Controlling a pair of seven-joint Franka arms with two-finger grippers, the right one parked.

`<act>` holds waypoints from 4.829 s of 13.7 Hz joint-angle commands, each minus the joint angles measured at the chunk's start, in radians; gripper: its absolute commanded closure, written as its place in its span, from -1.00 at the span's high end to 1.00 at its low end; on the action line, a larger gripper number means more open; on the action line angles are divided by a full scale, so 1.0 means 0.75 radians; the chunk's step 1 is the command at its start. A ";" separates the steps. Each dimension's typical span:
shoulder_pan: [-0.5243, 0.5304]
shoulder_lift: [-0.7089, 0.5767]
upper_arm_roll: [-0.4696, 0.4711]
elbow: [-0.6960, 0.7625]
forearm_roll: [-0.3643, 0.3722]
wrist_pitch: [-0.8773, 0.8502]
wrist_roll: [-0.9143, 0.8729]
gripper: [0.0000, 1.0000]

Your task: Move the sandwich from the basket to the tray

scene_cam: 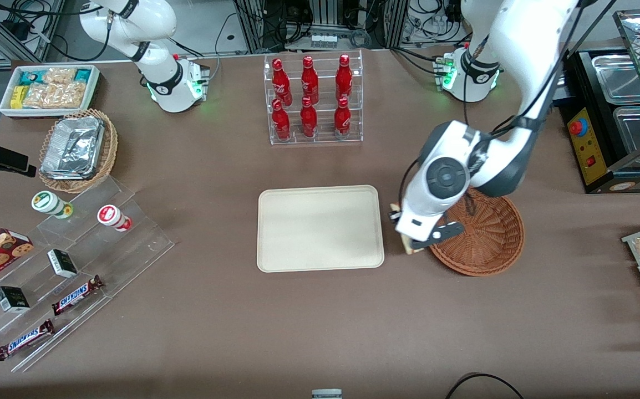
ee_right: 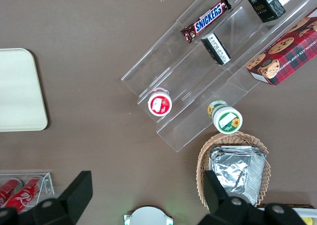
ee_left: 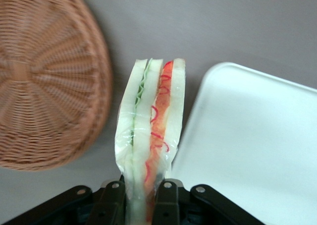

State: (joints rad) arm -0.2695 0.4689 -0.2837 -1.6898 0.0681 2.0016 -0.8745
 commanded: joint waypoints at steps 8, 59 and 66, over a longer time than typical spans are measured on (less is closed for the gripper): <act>-0.393 0.391 0.014 0.469 -0.019 0.000 -0.296 -1.00; 0.412 -0.527 0.031 0.060 -0.038 -0.609 1.051 1.00; 0.441 -0.674 0.212 0.069 -0.060 -0.760 1.270 1.00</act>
State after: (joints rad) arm 0.0715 0.0091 -0.1614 -1.6119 0.0401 1.4463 0.0228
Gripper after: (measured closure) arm 0.000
